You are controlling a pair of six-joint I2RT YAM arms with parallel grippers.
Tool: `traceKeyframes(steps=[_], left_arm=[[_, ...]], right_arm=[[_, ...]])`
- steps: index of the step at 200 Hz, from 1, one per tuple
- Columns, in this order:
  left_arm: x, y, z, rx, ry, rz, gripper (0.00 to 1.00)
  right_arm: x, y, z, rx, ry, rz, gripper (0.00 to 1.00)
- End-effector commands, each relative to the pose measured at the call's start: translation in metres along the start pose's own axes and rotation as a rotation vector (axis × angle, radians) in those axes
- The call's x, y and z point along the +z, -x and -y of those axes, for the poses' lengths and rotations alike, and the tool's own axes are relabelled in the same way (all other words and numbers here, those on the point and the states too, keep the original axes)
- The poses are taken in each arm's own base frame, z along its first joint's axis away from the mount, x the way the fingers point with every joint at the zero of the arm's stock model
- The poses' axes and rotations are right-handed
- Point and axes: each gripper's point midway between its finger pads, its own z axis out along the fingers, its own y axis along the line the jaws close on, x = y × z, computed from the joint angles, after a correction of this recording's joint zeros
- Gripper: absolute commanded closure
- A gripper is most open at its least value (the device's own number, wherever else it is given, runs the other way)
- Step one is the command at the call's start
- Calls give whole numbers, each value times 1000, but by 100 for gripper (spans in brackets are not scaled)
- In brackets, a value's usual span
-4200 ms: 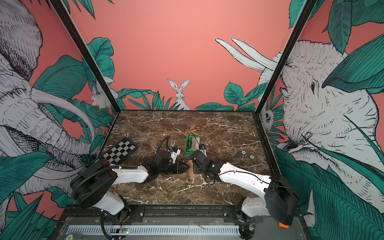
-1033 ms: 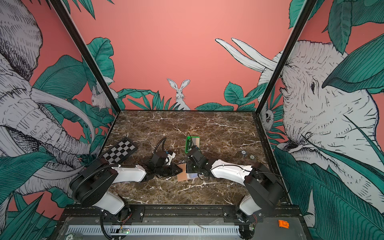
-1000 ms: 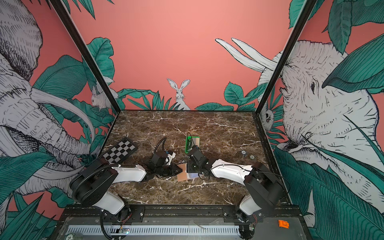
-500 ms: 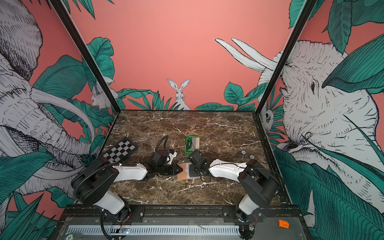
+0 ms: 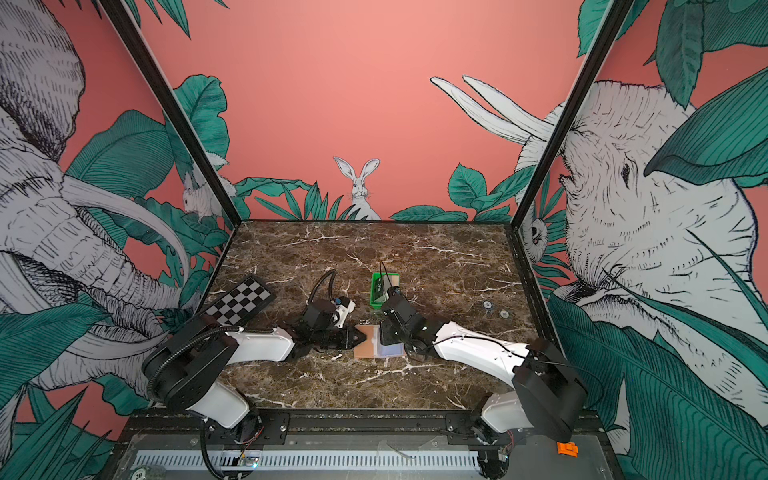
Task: Put the credit cards into the card holder
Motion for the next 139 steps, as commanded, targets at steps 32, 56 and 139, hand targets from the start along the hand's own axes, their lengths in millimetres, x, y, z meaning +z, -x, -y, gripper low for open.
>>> traceKeyframes(steps=[32, 56, 139], left_arm=[[-7, 6, 23, 63, -82, 1, 78], [-7, 9, 22, 105, -76, 29, 78], [-10, 15, 27, 177, -61, 17, 77]], right_arm=[[-10, 18, -1, 7, 3, 61, 100], [-8, 16, -6, 3, 33, 64, 98], [-12, 9, 9, 59, 25, 140, 95]])
